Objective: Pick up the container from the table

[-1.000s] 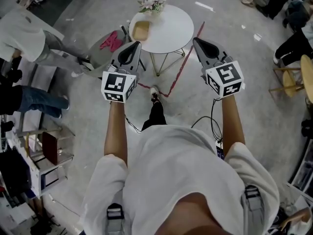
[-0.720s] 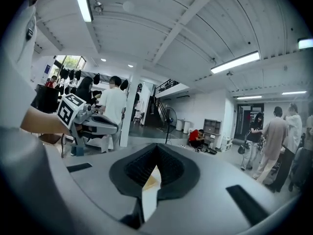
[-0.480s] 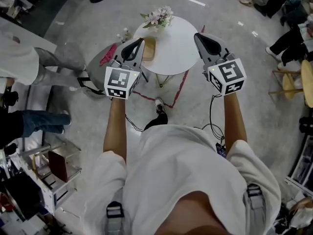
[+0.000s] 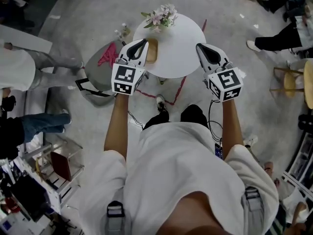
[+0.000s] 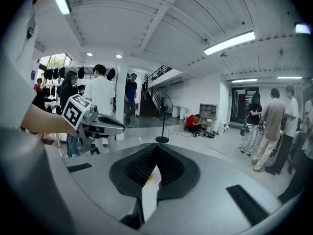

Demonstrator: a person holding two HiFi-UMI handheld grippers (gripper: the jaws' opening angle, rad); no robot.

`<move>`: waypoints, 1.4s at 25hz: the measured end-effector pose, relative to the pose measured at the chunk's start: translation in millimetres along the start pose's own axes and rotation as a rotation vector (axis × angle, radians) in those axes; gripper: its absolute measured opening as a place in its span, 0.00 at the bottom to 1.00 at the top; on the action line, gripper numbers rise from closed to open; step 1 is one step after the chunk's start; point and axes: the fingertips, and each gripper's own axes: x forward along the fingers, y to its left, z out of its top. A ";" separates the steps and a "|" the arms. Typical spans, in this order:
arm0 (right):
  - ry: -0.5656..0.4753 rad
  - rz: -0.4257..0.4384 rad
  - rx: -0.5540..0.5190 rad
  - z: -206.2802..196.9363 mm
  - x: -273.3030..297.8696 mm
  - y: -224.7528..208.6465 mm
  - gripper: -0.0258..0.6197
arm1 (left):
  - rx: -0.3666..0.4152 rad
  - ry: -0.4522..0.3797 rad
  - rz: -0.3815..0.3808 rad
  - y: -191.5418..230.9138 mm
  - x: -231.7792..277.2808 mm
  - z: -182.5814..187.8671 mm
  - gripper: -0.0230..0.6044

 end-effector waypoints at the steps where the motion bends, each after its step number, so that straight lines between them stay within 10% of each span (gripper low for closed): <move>1: 0.022 0.002 -0.001 -8.6 4.5 -3.7 0.06 | -0.003 0.033 -0.021 -4.3 8.8 -10.5 0.07; 20: 0.272 0.118 0.088 -146.0 60.1 -43.9 0.06 | -0.160 0.668 -0.173 -55.9 130.5 -289.4 0.29; 35: 0.320 0.132 0.127 -173.2 58.8 -48.5 0.06 | -0.026 0.937 -0.182 -55.5 152.7 -347.9 0.13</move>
